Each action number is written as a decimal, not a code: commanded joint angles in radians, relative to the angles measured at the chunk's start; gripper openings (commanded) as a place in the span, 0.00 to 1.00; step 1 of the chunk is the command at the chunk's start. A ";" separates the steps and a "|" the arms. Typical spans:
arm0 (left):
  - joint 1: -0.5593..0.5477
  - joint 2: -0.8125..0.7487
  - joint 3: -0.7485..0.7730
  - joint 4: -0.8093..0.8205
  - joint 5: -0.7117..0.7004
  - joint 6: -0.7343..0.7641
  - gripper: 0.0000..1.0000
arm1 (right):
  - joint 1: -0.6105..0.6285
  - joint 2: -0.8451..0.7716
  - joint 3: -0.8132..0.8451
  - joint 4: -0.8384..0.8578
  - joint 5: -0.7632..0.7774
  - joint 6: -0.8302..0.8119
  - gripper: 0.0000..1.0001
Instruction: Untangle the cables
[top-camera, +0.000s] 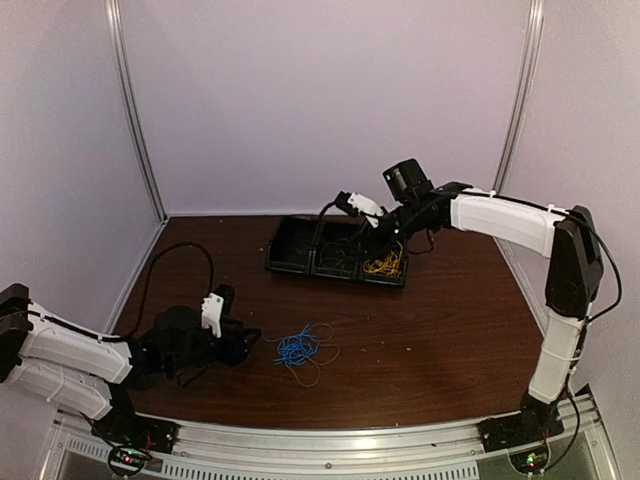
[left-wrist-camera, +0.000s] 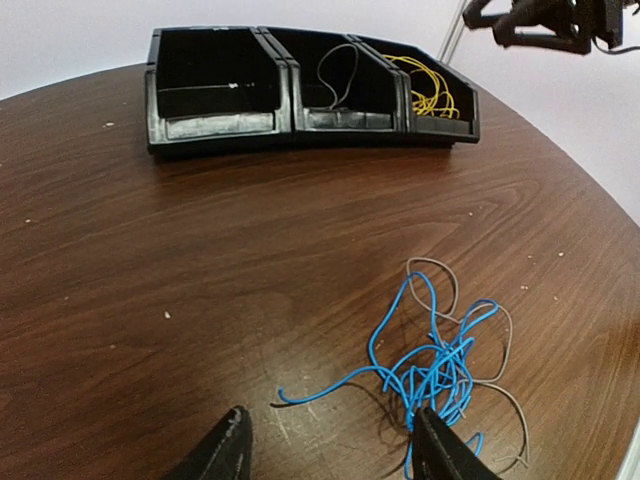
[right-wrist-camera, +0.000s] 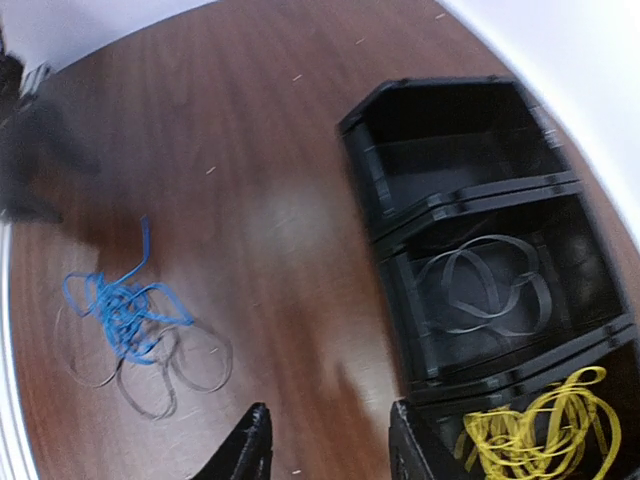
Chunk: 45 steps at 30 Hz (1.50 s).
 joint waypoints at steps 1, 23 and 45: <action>-0.004 0.057 0.055 0.074 0.098 0.024 0.56 | 0.070 -0.054 -0.150 -0.032 -0.159 -0.128 0.38; 0.003 0.114 0.047 0.090 0.070 -0.056 0.56 | 0.475 0.130 -0.255 0.055 -0.033 -0.281 0.51; 0.003 0.081 0.042 0.168 0.253 0.085 0.55 | 0.484 0.073 -0.137 0.018 -0.215 -0.168 0.00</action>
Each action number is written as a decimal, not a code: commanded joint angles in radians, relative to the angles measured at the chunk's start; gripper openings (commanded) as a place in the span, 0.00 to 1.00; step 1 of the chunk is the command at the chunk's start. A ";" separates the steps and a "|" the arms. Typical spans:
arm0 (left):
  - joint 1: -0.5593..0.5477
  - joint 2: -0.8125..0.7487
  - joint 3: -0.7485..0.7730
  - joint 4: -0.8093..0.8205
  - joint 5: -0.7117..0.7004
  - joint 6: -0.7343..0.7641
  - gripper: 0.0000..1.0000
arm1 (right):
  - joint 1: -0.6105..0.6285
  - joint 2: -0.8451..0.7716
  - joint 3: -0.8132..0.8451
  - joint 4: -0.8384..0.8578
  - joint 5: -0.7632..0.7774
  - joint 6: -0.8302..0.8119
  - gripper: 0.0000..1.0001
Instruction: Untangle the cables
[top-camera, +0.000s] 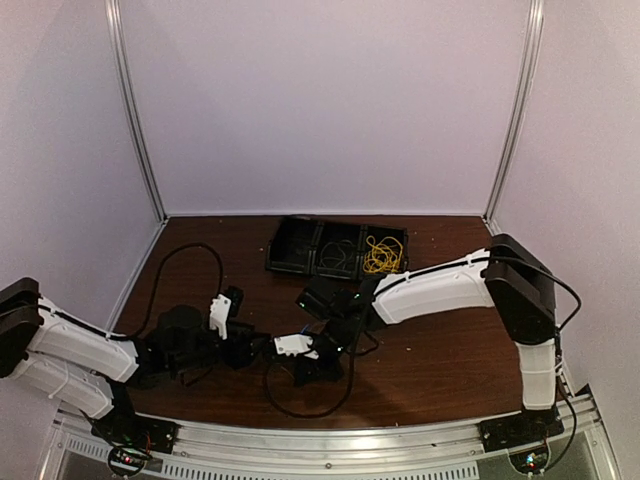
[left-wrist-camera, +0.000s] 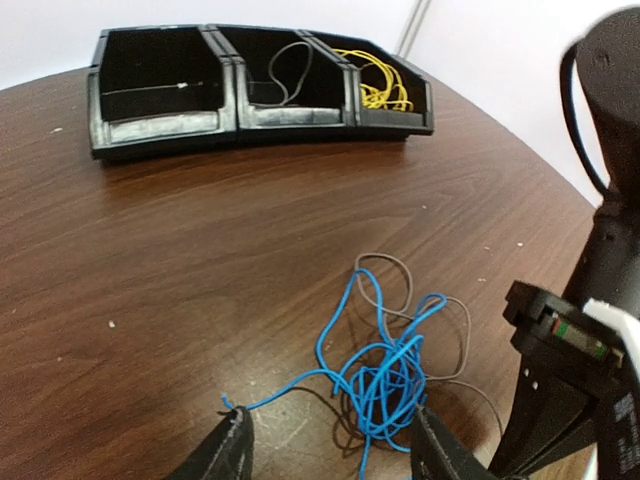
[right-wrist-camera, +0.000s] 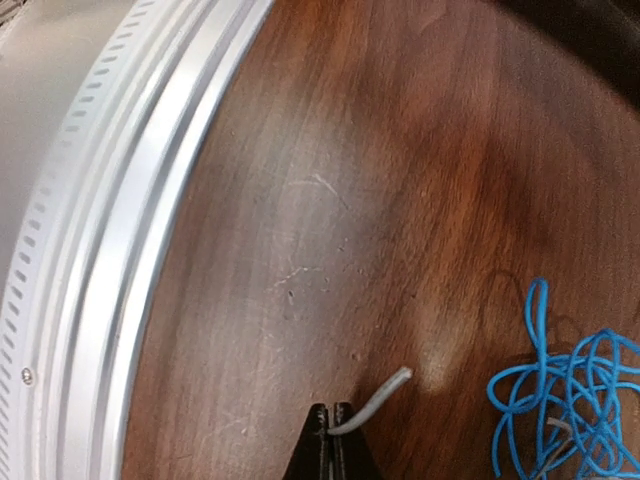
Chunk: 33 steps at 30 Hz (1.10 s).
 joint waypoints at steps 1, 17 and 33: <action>0.003 -0.002 0.042 0.075 0.158 0.113 0.55 | -0.007 -0.173 0.100 -0.092 -0.093 0.025 0.00; -0.138 -0.156 0.265 -0.003 0.187 0.407 0.55 | -0.154 -0.241 0.590 -0.259 -0.294 0.237 0.00; -0.135 0.439 0.300 0.595 -0.034 0.470 0.16 | -0.209 -0.262 0.712 -0.182 -0.367 0.322 0.00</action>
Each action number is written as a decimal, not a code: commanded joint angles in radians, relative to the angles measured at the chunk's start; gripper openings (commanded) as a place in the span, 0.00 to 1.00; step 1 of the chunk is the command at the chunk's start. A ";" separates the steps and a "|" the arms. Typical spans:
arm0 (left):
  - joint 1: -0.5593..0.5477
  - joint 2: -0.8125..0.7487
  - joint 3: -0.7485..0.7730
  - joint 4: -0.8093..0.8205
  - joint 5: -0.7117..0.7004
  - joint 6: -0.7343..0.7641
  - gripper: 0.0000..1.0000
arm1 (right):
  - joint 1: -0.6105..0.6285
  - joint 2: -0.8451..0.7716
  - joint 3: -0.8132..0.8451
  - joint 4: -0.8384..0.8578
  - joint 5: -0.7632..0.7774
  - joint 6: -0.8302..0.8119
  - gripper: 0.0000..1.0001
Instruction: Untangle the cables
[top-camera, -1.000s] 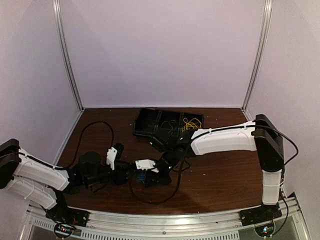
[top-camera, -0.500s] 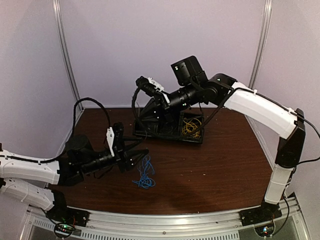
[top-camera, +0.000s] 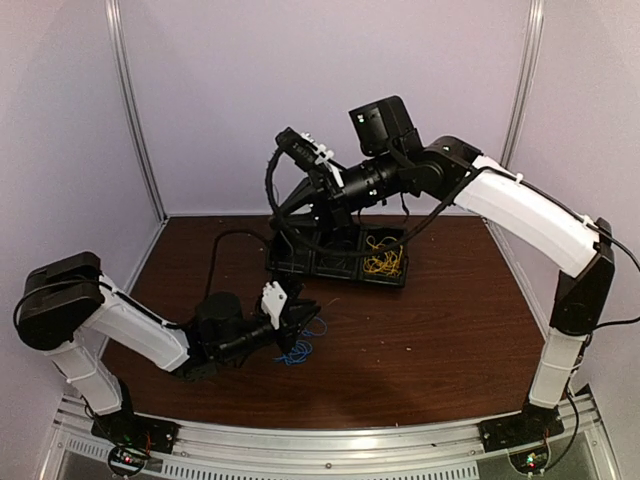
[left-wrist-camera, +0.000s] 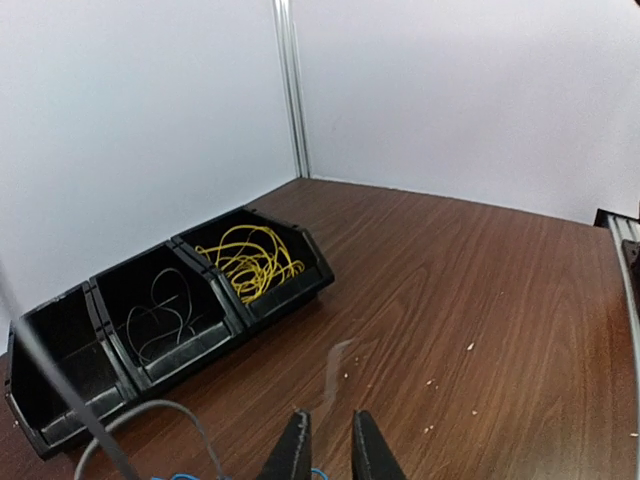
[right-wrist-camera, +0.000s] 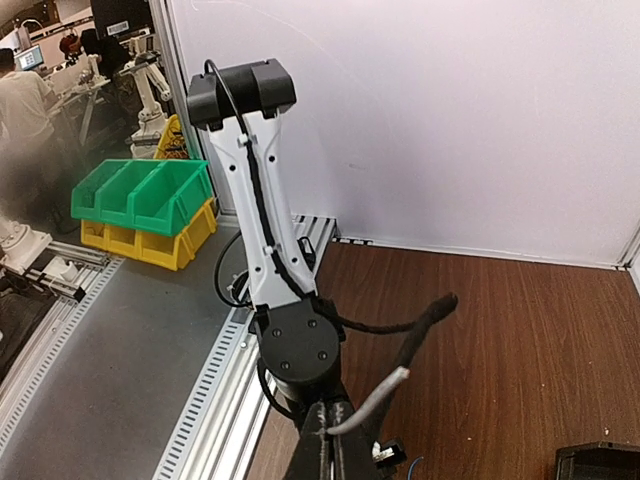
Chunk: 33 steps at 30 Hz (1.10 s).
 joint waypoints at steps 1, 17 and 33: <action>0.002 0.119 -0.003 0.238 -0.057 -0.006 0.16 | -0.054 -0.015 0.111 0.050 -0.066 0.057 0.00; 0.018 0.260 -0.102 0.152 -0.143 -0.146 0.16 | -0.272 -0.041 0.401 0.102 -0.062 0.071 0.00; -0.017 -0.083 -0.050 -0.167 -0.131 -0.222 0.54 | -0.327 -0.012 0.194 0.175 0.111 -0.006 0.00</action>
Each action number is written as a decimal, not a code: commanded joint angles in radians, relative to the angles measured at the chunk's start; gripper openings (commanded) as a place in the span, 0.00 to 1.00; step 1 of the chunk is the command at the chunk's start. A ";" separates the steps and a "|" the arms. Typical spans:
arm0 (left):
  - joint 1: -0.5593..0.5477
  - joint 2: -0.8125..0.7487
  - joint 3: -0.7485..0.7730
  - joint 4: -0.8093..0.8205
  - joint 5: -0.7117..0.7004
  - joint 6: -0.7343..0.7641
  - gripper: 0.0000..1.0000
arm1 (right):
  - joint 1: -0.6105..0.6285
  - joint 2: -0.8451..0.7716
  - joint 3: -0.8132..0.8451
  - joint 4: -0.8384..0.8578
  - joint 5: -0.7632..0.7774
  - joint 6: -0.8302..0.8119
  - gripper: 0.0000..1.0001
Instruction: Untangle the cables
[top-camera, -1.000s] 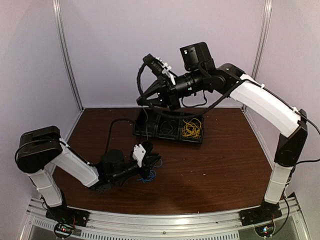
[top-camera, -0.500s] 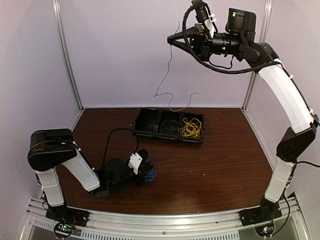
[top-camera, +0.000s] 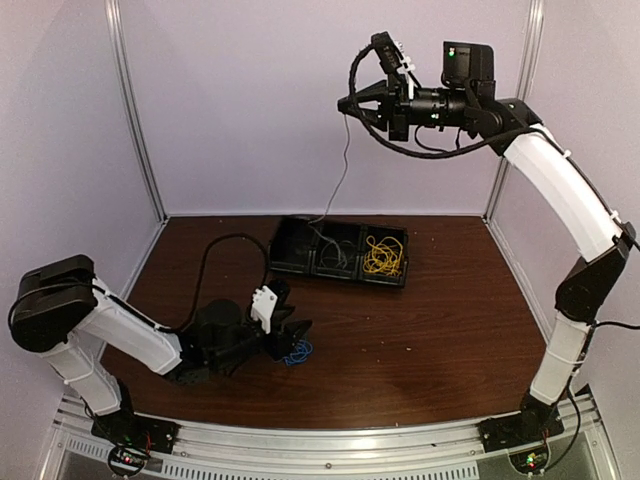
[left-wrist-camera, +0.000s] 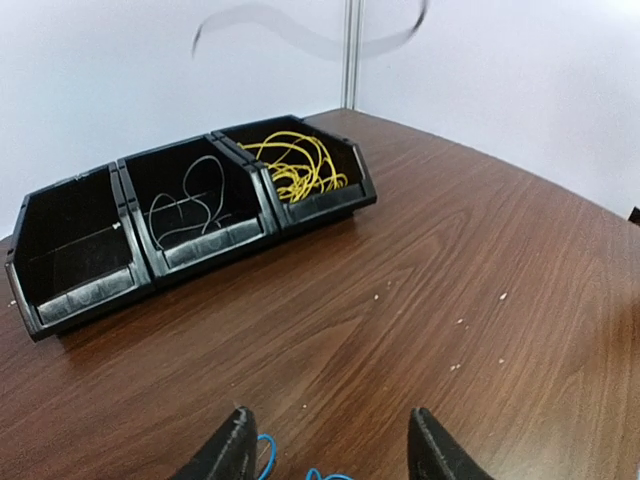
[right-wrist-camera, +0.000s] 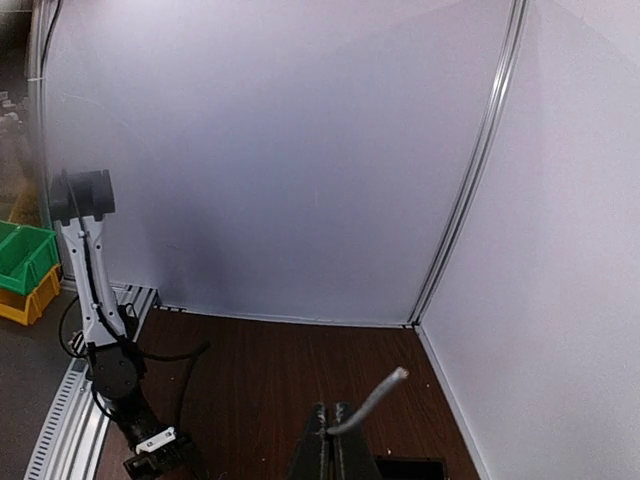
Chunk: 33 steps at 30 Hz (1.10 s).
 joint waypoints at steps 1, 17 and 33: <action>-0.028 -0.145 0.002 -0.084 -0.024 -0.040 0.56 | -0.021 0.032 -0.045 0.059 0.095 -0.023 0.00; -0.032 -0.450 -0.149 -0.211 -0.134 -0.171 0.68 | -0.052 0.235 -0.015 0.163 0.241 -0.027 0.00; -0.032 -0.508 -0.185 -0.246 -0.178 -0.181 0.67 | -0.087 0.284 0.064 0.235 0.207 0.053 0.00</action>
